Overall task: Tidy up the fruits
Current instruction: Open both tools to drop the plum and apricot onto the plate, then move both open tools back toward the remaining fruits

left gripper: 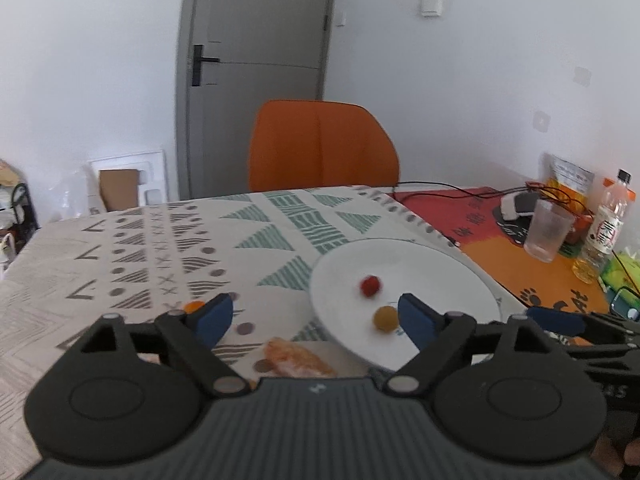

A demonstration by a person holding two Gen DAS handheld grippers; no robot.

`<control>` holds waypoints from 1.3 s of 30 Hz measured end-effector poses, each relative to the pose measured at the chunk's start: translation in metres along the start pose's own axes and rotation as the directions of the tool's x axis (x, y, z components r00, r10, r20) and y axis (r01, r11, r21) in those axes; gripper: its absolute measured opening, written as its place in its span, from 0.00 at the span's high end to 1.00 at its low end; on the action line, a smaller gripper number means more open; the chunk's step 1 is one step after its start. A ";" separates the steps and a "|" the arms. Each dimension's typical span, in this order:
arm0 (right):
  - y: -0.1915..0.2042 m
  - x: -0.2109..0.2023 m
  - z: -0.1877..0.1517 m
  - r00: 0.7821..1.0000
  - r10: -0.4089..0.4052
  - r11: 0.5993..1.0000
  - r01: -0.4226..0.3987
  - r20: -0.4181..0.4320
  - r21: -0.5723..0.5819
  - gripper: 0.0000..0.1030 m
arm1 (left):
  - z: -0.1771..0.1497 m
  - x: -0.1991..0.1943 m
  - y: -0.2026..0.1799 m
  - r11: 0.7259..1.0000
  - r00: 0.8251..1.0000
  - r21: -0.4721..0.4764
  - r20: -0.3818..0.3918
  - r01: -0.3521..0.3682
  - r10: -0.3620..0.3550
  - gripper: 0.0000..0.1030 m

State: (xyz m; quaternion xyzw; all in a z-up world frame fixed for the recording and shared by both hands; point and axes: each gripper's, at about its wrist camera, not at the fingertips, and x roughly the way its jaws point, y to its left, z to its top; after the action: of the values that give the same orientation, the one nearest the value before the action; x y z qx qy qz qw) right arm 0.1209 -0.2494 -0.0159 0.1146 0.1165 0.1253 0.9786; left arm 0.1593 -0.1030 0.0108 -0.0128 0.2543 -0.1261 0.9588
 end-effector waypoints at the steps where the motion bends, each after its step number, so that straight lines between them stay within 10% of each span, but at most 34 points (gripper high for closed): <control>1: 0.002 -0.002 0.000 1.000 0.004 1.000 -0.004 0.004 -0.003 0.08 | -0.001 -0.003 0.003 1.000 1.000 -0.006 0.003 -0.007 0.007 0.13; 39: 0.081 -0.005 -0.013 0.996 0.085 0.994 -0.086 -0.017 -0.074 0.00 | -0.036 -0.075 0.086 0.990 0.995 -0.121 0.060 -0.070 0.078 0.00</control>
State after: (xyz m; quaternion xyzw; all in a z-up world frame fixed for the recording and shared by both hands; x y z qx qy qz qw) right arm 0.0946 -0.1720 -0.0069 0.0820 0.1137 0.1724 0.9750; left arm 0.0990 0.0003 0.0085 -0.0645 0.2306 -0.0746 0.9680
